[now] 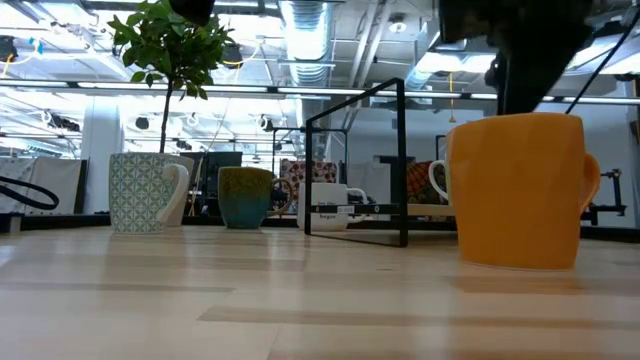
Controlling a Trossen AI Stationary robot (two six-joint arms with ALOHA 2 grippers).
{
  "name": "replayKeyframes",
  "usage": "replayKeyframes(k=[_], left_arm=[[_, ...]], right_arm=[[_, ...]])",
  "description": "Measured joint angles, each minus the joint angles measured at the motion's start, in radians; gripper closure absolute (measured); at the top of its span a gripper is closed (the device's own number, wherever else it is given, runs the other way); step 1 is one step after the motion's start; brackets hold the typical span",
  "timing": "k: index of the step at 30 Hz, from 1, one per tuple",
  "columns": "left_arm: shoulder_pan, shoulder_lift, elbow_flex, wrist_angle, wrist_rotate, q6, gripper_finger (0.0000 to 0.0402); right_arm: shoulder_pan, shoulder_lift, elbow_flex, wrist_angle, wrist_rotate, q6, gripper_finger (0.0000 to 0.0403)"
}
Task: Place coffee mugs
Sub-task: Put the orange mug on the shelf
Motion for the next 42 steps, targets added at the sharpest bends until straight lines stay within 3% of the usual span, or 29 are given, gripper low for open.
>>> replayKeyframes(k=[13,16,21,27,32,36,42], left_arm=[[0.000,0.000,0.000,-0.001,-0.001,0.000,0.0401],[0.000,0.000,0.000,-0.007,-0.001,0.000,0.0401],[0.000,0.000,0.000,-0.009,-0.001,0.000,0.0401],[0.000,0.000,0.000,-0.009,-0.002,-0.007,0.0401],[0.000,0.000,0.000,-0.009,-0.002,-0.008,0.0401],[0.000,0.000,0.000,-0.008,-0.002,-0.008,0.0401],[0.000,0.000,0.000,0.001,-0.002,-0.008,0.0401]], right_arm=[[-0.025,0.101,0.000,-0.029,-0.022,-0.008,0.0193],[-0.025,0.115,0.000,-0.039,-0.029,-0.007,0.0235],[-0.040,0.094,0.003,-0.061,-0.060,-0.005,0.0364],[-0.075,0.013,-0.001,-0.164,-0.045,0.024,0.0362],[-0.115,-0.119,-0.002,-0.368,0.069,0.111,0.0362],[-0.210,-0.242,-0.001,-0.418,0.209,0.162,0.0362],[-0.509,-0.360,-0.003,-0.476,0.312,0.092,0.0362]])
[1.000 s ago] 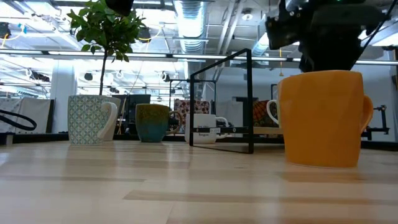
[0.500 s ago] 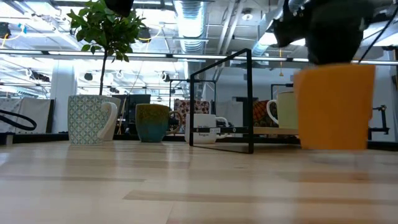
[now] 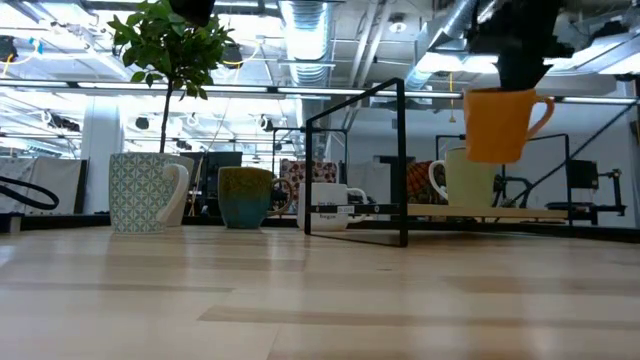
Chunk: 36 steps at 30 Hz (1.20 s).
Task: Place coffee mugs
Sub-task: Put the orange mug on the shelf
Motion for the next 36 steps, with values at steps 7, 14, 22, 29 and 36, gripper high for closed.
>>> replayKeyframes(k=[7,14,22,29,36], left_arm=[[0.000,0.000,0.000,-0.001,0.000,-0.001,0.0401],[0.000,0.000,0.000,0.000,0.000,-0.002,0.0401],[0.000,0.000,0.000,-0.001,0.000,-0.002,0.0401],[0.000,0.000,0.000,-0.001,0.000,-0.002,0.0401],[0.000,0.000,0.000,-0.006,0.000,-0.004,0.0401]], right_arm=[[-0.325,-0.048,-0.085,0.052,-0.015,-0.137,0.0362],[-0.513,-0.043,-0.125,0.187,-0.064,-0.246,0.0362],[-0.624,0.021,-0.126,0.181,-0.128,-0.250,0.0362],[-0.657,0.091,-0.126,0.175,-0.177,-0.241,0.0362],[-0.685,0.114,-0.122,0.176,-0.176,-0.222,0.0362]])
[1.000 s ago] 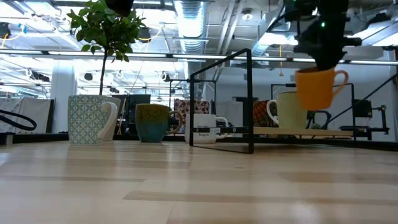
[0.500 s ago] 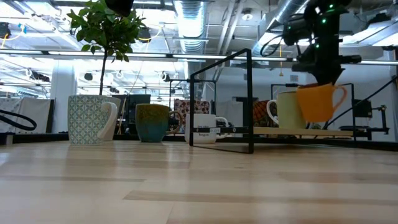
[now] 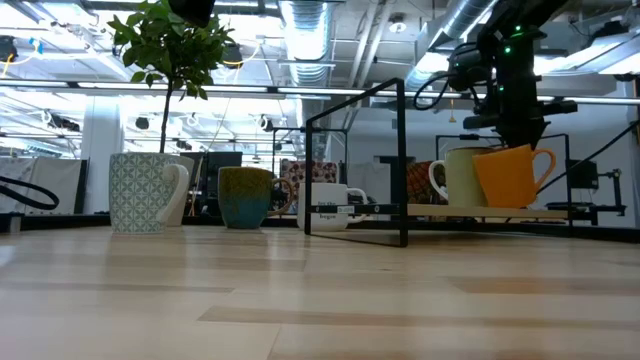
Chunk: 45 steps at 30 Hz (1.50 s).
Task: Place coffee mugs
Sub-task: Put the orange mug on the shelf, then put the blue patterned mug on the shelf
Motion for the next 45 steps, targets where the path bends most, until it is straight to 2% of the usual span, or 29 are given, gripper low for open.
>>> replayKeyframes(k=[4,9,13,26,35,45], left_arm=[[0.000,0.000,0.000,-0.001,0.000,-0.010,0.0401],[0.000,0.000,0.000,-0.001,0.000,-0.010,0.0401],[0.000,0.000,0.000,-0.001,0.000,-0.010,0.0401],[0.000,0.000,0.000,0.000,0.000,-0.010,0.0402],[0.000,0.000,0.000,0.001,0.000,0.006,0.0402],[0.000,0.000,0.000,0.001,-0.001,0.006,0.0401]], right_arm=[[-0.003,-0.001,-0.001,-0.006,0.000,0.007,0.0356],[-0.002,0.000,-0.004,-0.004,0.009,0.007,0.0302],[-0.003,0.000,-0.004,-0.006,0.024,0.008,0.0280],[-0.002,0.000,-0.001,-0.001,0.056,-0.031,0.0279],[-0.002,-0.005,0.083,-0.064,0.106,-0.036,0.0279],[0.050,-0.121,0.146,-0.075,0.105,-0.059,0.0279]])
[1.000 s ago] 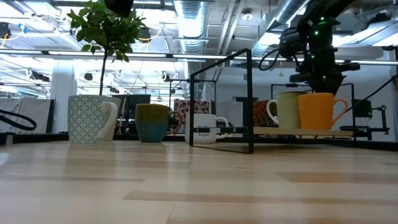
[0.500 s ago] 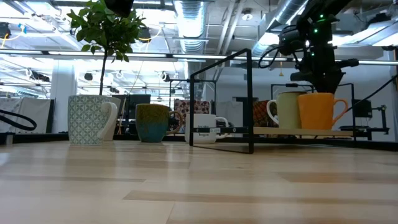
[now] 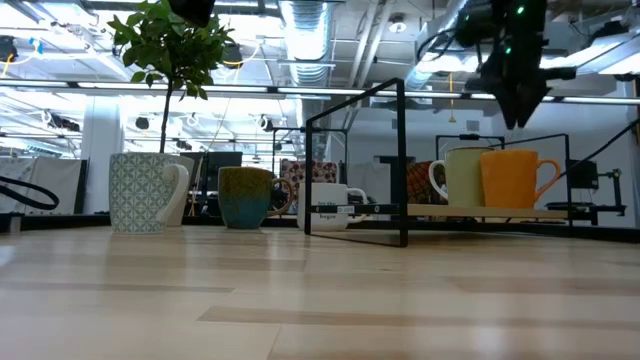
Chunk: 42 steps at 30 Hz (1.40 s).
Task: Place coffee mugs
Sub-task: Put the blue patterned mug on the shelf
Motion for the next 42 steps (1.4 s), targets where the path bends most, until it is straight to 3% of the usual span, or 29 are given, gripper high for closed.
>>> replayKeyframes(k=[4,8,18,24,35,38,42], left_arm=[[0.000,0.000,0.000,0.000,0.000,0.000,0.0402],[0.000,0.000,0.000,0.000,0.000,0.000,0.0401],[0.000,0.000,0.000,0.000,0.000,0.000,0.0401],[0.000,0.000,0.000,0.000,0.000,0.010,0.0401],[0.000,0.000,0.000,0.007,0.000,0.011,0.0401],[0.002,0.000,0.000,0.007,0.000,0.011,0.0402],[0.002,0.000,0.000,0.007,0.000,0.017,0.0401]], right_arm=[[0.076,-0.078,0.005,0.004,0.000,0.000,0.0278],[0.227,-0.149,-0.012,0.068,-0.001,0.008,0.0278],[0.706,-0.250,-0.259,0.551,-0.003,-0.005,0.0278],[0.911,-0.250,-0.380,0.813,0.007,-0.003,0.0278],[0.989,-0.293,-0.389,0.869,0.045,-0.013,0.0278],[0.977,-0.292,-0.389,0.871,-0.068,-0.018,0.0278],[0.969,-0.268,-0.388,0.888,-0.333,0.054,0.0278]])
